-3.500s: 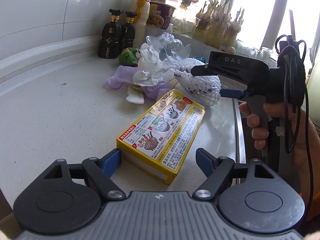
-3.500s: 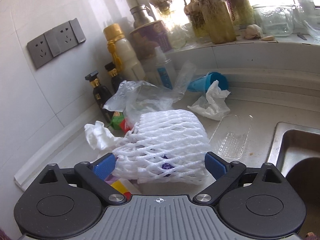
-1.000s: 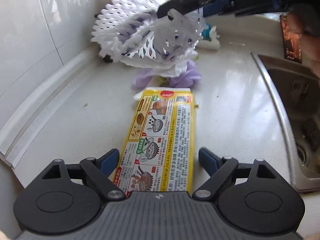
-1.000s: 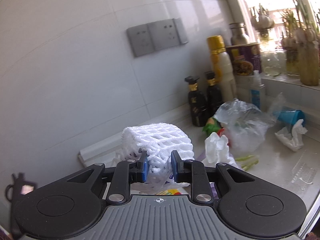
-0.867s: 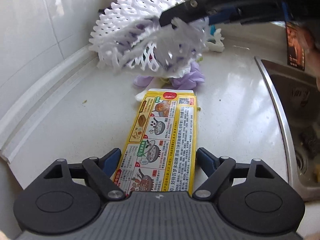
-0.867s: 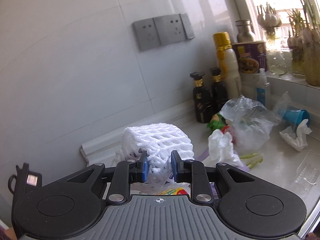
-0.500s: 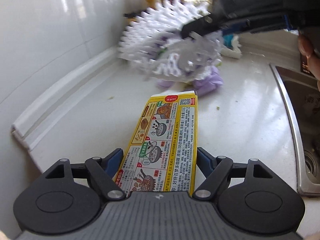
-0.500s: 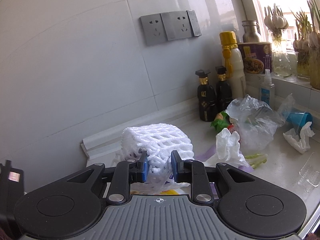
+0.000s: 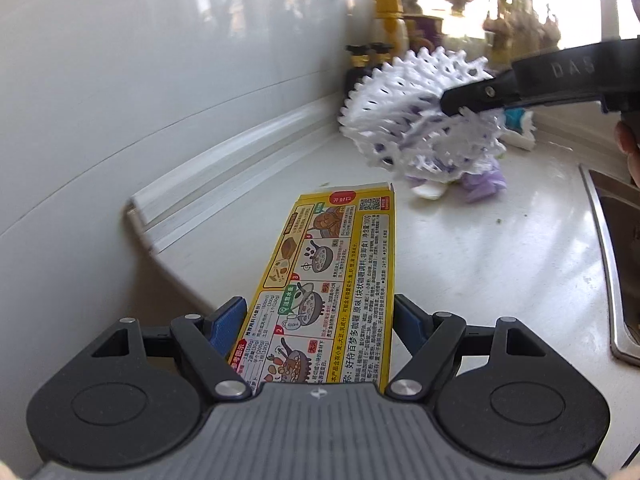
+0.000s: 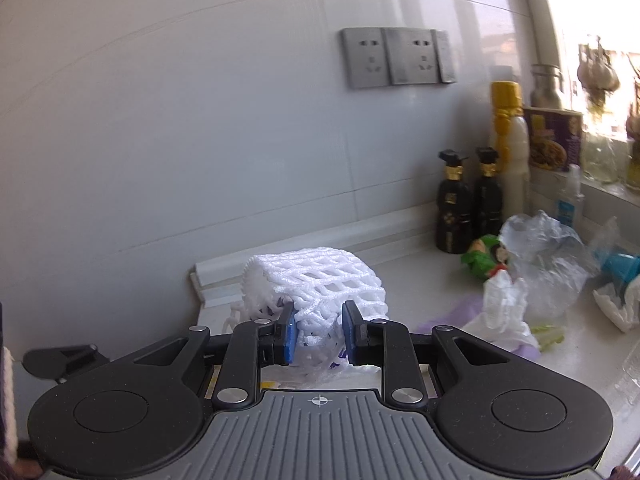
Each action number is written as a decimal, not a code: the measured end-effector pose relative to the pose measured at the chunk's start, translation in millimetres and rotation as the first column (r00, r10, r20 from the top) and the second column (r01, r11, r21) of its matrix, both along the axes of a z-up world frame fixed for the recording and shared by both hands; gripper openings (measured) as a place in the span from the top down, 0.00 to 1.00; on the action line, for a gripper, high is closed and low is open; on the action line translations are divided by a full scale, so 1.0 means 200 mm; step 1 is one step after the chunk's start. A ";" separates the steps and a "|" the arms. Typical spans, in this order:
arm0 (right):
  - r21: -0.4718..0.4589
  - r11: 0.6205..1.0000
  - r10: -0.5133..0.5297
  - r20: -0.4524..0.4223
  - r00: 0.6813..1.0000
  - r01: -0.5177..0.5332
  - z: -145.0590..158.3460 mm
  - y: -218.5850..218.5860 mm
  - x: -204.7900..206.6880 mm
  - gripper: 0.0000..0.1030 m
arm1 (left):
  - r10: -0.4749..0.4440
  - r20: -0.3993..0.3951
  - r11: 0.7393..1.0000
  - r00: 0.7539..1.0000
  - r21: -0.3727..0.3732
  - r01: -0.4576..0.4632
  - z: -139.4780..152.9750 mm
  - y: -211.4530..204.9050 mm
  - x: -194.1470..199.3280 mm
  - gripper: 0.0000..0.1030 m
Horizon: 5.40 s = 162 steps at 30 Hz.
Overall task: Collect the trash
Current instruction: 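Carry the yellow box and foam net over the cream bin, then open both tools to drop the box and foam net into the bin, then move both tools back over the counter toward the white tissue and purple bag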
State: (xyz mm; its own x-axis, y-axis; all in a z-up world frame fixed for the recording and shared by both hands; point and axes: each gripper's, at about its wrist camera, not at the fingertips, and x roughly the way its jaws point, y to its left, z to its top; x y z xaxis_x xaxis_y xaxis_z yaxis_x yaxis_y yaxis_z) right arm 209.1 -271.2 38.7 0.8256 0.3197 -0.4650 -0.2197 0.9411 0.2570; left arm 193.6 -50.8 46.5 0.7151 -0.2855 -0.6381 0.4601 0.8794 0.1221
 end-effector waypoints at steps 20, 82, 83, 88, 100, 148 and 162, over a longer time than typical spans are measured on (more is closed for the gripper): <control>-0.190 0.947 0.264 0.006 0.965 -0.258 0.01 0.56 -0.10 0.78 | 0.200 -0.062 0.976 0.978 -0.076 -0.204 -0.07 0.43 -0.10 0.27; -0.563 0.514 0.425 -0.489 0.762 -0.648 -0.93 1.67 0.08 0.28 | 0.403 -0.476 0.897 0.782 0.033 -0.442 -0.97 0.75 0.10 0.21; -0.561 0.519 0.428 -0.483 0.764 -0.645 -0.91 1.67 0.07 0.28 | 0.402 -0.474 0.897 0.783 0.031 -0.441 -0.96 0.75 0.10 0.20; -0.548 0.557 0.438 -0.445 0.781 -0.624 -0.80 1.62 0.02 0.25 | 0.396 -0.460 0.901 0.795 0.029 -0.432 -0.92 0.77 0.09 0.16; -0.497 0.662 0.489 -0.279 0.826 -0.560 -0.41 1.33 -0.16 0.14 | 0.326 -0.328 0.942 0.887 0.040 -0.332 -0.58 0.75 -0.02 0.03; -0.072 0.928 -0.365 0.024 0.931 0.365 -0.22 -0.51 0.06 0.14 | -0.259 0.071 0.961 0.963 -0.079 0.264 -0.01 -0.57 0.34 0.01; 0.111 0.936 -0.337 0.005 0.941 0.335 -0.42 -0.46 0.17 0.47 | -0.493 0.046 0.860 0.869 -0.129 0.494 -0.10 -0.80 0.48 0.12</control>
